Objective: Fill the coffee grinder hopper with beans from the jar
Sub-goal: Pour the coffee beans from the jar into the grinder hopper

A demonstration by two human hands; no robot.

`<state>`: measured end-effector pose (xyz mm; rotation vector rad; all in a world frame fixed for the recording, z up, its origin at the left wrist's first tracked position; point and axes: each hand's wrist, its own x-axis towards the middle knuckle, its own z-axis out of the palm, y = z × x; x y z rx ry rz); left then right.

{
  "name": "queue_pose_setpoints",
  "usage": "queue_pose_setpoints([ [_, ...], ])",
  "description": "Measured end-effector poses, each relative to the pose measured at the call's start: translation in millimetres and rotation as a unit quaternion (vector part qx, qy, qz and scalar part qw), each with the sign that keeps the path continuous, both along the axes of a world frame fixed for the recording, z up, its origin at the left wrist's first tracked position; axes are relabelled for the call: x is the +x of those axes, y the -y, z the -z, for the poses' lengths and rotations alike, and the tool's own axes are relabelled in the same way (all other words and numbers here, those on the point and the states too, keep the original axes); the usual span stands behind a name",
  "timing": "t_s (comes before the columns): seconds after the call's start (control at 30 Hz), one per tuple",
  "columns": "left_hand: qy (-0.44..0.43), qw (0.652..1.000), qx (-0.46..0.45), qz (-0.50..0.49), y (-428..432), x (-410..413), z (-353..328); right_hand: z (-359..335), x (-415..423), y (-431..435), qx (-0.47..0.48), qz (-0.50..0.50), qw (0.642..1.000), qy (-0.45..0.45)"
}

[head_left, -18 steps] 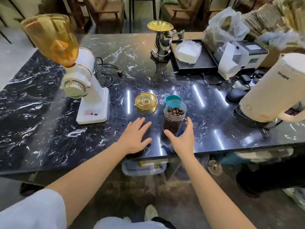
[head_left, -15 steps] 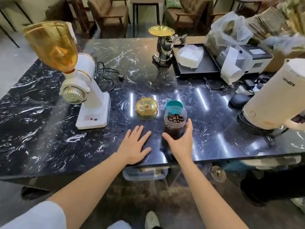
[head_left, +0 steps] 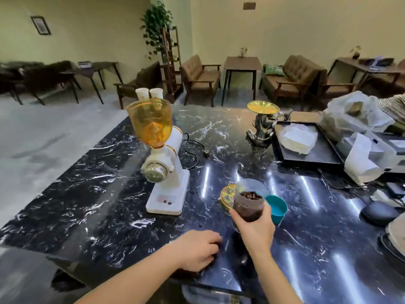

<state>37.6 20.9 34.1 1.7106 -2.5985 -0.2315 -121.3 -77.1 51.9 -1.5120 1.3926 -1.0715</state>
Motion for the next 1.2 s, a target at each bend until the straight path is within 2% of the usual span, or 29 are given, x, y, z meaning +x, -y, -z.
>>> queue_pose_setpoints([
  [0.07, -0.039, 0.996, -0.062, -0.042, -17, 31, -15, -19, 26, 1, -0.026, -0.017, 0.999, 0.014],
  [0.13, -0.091, 0.982, -0.078, -0.148, -38, 75, -26, -39, 52, -1, -0.051, -0.038, 0.998, 0.024],
  [0.27, -0.125, 0.929, -0.065, -0.343, -75, 175, -47, -80, 97, -1, -0.096, -0.073, 0.992, 0.036],
  [0.37, -0.239, 0.884, -0.089, -0.391, -60, 228, -81, -106, 124, 2, -0.119, -0.074, 0.990, 0.024],
  [0.43, -0.334, 0.851, -0.125, -0.387, -33, 249, -111, -126, 140, 3, -0.146, -0.053, 0.988, 0.001],
  [0.5, -0.403, 0.837, -0.130, -0.347, -6, 257, -140, -147, 156, 3, -0.184, -0.025, 0.982, -0.028],
  [0.67, -0.495, 0.827, -0.100, -0.245, 51, 245, -178, -191, 180, 3, -0.264, 0.038, 0.954, -0.134],
  [0.83, -0.569, 0.783, -0.132, -0.213, 71, 224, -166, -217, 185, 7, -0.317, 0.049, 0.918, -0.235],
  [0.9, -0.587, 0.773, -0.140, -0.197, 68, 222, -162, -225, 187, 8, -0.337, 0.061, 0.893, -0.292],
  [1.03, -0.592, 0.776, -0.121, -0.182, 66, 224, -166, -236, 191, 12, -0.394, 0.079, 0.829, -0.389],
  [1.2, -0.588, 0.778, -0.111, -0.192, 65, 224, -165, -248, 194, 15, -0.473, 0.088, 0.752, -0.450],
])
